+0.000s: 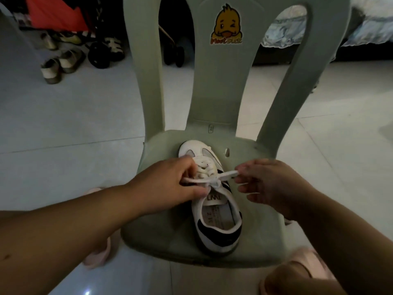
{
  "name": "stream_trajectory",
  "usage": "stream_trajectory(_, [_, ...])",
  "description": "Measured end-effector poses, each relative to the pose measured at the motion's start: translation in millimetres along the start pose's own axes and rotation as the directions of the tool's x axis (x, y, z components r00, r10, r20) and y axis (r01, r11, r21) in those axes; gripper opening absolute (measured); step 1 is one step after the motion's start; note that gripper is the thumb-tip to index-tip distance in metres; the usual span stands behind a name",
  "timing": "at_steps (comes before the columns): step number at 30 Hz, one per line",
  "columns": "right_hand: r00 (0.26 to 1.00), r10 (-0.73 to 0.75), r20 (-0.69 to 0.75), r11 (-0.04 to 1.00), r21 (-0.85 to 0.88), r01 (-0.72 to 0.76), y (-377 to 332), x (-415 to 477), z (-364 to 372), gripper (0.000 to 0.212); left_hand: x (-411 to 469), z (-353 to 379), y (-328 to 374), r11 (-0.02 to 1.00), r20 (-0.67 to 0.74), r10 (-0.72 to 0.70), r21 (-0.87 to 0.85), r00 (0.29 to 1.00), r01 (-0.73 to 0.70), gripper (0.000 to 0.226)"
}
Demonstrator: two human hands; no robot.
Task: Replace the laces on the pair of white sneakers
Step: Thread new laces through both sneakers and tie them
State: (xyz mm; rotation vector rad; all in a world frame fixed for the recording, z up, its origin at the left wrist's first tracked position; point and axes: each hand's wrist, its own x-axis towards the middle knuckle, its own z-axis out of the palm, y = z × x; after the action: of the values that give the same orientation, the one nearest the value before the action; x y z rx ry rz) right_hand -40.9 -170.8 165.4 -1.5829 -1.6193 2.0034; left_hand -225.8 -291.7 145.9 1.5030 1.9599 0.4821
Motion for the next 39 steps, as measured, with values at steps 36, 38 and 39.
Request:
stream_trajectory(36, [0.783,-0.621,0.031,0.350,-0.883,0.312,8,19,6,0.046,12,5,-9,0.819,0.050,0.045,0.570,0.998,-0.065,0.073])
stream_trajectory(38, [0.822,-0.569,-0.005,0.361,-0.900,0.244,-1,11,6,0.061,13,6,-6,0.803,0.020,0.082,0.591,0.996,-0.078,0.066])
stream_trajectory(39, [0.823,-0.568,-0.013,0.346,-0.911,0.224,-5,5,7,0.061,14,7,-5,0.803,0.002,0.101,0.590,0.995,-0.083,0.062])
